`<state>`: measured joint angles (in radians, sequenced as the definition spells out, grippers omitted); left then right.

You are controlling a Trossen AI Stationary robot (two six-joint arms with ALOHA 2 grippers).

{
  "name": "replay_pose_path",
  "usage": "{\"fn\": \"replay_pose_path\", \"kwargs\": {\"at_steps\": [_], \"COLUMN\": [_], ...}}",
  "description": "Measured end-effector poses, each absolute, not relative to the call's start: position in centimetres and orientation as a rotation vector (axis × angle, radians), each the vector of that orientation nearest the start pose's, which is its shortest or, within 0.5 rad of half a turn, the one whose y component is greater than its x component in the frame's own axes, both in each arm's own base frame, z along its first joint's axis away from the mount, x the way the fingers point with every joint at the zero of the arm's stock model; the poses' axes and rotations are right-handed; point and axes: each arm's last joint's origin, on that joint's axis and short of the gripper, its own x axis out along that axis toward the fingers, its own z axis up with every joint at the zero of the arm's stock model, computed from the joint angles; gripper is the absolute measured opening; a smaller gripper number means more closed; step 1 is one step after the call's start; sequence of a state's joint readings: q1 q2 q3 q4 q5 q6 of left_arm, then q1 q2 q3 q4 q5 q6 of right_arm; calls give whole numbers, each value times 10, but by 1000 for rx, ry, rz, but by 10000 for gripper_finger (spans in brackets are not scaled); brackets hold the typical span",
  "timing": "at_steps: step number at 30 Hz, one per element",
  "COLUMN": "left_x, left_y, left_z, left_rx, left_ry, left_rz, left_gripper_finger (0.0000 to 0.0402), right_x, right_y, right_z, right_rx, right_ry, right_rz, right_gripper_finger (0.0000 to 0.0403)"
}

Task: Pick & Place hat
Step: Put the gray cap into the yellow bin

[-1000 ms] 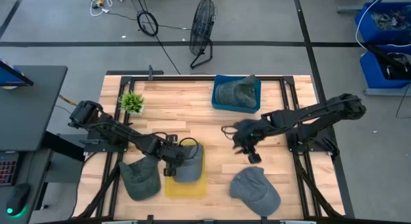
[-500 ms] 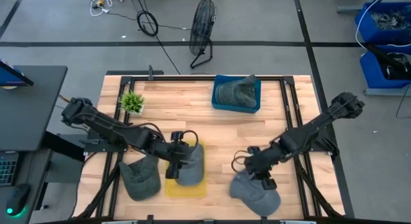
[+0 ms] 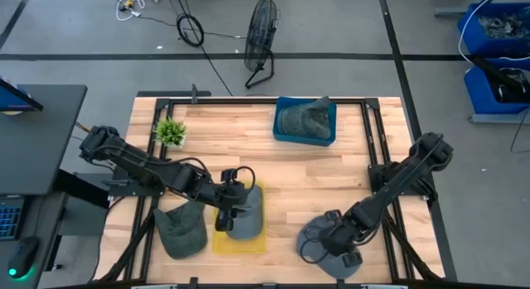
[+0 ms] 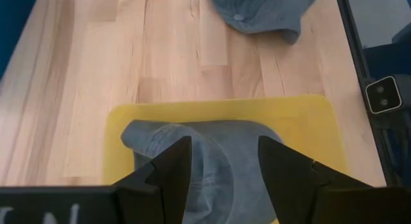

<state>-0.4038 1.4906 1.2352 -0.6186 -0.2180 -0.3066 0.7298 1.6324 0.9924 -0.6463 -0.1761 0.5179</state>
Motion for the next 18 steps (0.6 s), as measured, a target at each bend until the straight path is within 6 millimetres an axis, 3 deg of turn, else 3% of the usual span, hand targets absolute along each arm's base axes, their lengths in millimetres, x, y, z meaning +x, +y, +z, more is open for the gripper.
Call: {"fn": "replay_pose_path", "kwargs": {"at_steps": [9,12,16,18], "left_x": [290,290,290,290], "left_y": [-117,-117,-117,-117], "left_z": [289,289,289,289], "left_rx": [-19,-18,-18,-17], "left_ry": [846,846,846,846], "left_rz": [-45,-45,-45,-44], "left_gripper_finger": [183,183,183,183], "right_x": [223,225,228,227], "right_y": [208,210,211,210], "right_z": [144,133,125,127], "right_rx": [-50,-142,-211,-241], "right_ry": [1478,1480,1473,1455], "right_rz": [417,440,510,556], "right_gripper_finger": [106,80,15,10]}}
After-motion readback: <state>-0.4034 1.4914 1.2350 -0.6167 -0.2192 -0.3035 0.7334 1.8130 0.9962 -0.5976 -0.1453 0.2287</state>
